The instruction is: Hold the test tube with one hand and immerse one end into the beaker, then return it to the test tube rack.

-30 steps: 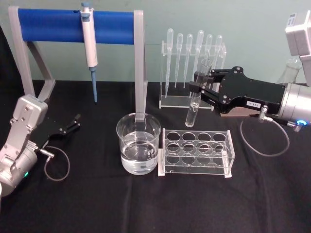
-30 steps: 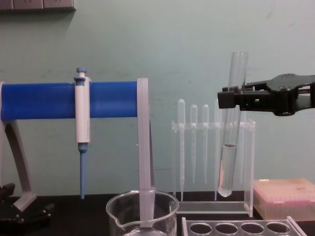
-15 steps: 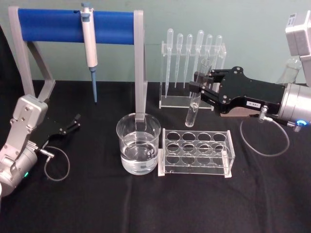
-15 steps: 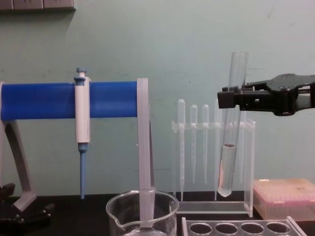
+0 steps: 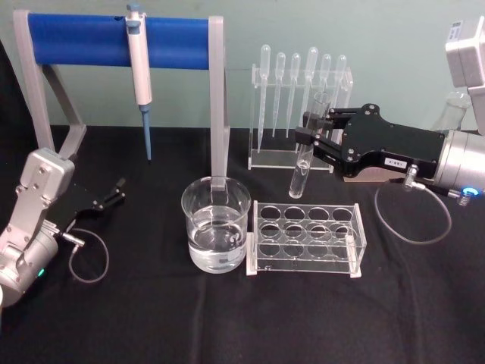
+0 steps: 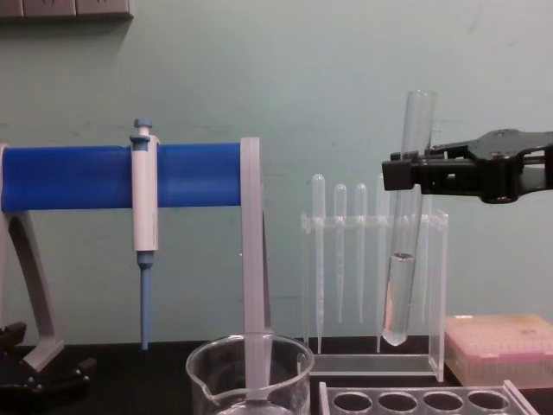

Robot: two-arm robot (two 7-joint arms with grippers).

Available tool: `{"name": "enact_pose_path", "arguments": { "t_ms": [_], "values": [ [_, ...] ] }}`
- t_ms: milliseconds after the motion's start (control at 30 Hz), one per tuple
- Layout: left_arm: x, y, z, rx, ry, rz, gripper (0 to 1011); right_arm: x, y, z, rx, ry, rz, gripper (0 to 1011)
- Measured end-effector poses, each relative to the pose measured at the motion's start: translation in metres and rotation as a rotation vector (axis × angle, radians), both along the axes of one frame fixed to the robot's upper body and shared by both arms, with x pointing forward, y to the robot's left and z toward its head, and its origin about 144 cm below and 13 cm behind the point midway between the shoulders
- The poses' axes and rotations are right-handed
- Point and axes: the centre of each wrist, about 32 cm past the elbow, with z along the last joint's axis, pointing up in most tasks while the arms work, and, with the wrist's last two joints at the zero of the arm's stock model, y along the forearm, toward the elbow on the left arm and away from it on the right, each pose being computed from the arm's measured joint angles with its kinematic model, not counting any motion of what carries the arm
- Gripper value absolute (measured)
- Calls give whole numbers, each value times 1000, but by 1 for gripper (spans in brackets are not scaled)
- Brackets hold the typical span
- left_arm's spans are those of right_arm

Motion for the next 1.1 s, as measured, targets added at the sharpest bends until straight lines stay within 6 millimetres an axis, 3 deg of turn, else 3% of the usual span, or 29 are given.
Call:
{"name": "enact_pose_path", "arguments": {
  "t_ms": [1100],
  "values": [
    [0,0,0,0,0,0,1000,0,0,0,0,0,0,236]
  ]
}}
